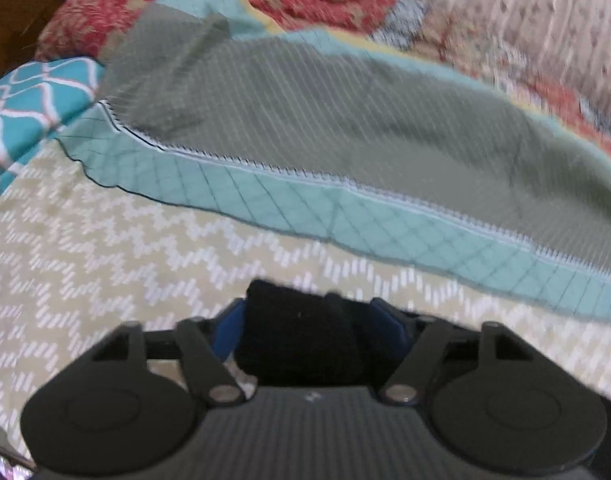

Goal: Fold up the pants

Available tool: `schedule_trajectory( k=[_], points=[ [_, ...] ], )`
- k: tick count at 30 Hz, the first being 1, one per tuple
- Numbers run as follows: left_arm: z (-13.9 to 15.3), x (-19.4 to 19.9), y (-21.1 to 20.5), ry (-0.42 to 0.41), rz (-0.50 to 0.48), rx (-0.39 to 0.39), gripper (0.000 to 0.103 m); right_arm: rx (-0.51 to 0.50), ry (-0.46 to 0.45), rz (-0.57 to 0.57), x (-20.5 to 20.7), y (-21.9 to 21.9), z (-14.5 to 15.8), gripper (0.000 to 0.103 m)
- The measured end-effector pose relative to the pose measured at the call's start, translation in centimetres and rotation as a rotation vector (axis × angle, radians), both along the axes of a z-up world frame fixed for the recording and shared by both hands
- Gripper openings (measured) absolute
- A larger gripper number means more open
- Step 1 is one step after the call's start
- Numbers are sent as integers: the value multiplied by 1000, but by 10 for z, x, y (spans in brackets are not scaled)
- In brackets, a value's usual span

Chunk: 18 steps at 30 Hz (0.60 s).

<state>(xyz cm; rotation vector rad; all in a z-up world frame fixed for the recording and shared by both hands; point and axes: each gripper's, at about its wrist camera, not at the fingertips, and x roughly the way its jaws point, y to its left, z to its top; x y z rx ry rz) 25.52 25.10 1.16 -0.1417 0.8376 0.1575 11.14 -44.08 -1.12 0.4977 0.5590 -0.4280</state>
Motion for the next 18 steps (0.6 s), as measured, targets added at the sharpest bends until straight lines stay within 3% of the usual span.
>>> schedule_trajectory(
  k=[1,2,4,6,9,10,12,14,17,18],
  points=[
    [-5,1,-4,22,-15,23,29,3,27,36,7,-2,-5,66],
    [-7,0,-6,27,-17,31,27,12,56,47,12,-3,-13,66],
    [-4,-8,-8,-10,-9,42,24,65,97,26,16,-10,-29,66],
    [5,-18,-7,-48,11,52,24,160,83,-9,14,-20,-43,66],
    [21,-33,9,-99,57,-1,24,234,97,-69,14,-30,-59,65],
    [24,-36,15,-106,71,-23,24,262,116,-95,15,-34,-65,64],
    [27,-39,23,-101,82,-50,24,354,115,-97,17,-39,-76,53],
    [27,-40,25,-81,80,-60,24,394,106,-69,20,-37,-81,53],
    [30,-44,29,-86,93,-84,24,455,90,-10,28,-30,-78,5],
    [33,-48,31,-99,102,-96,24,470,55,-6,25,-27,-73,5]
  ],
)
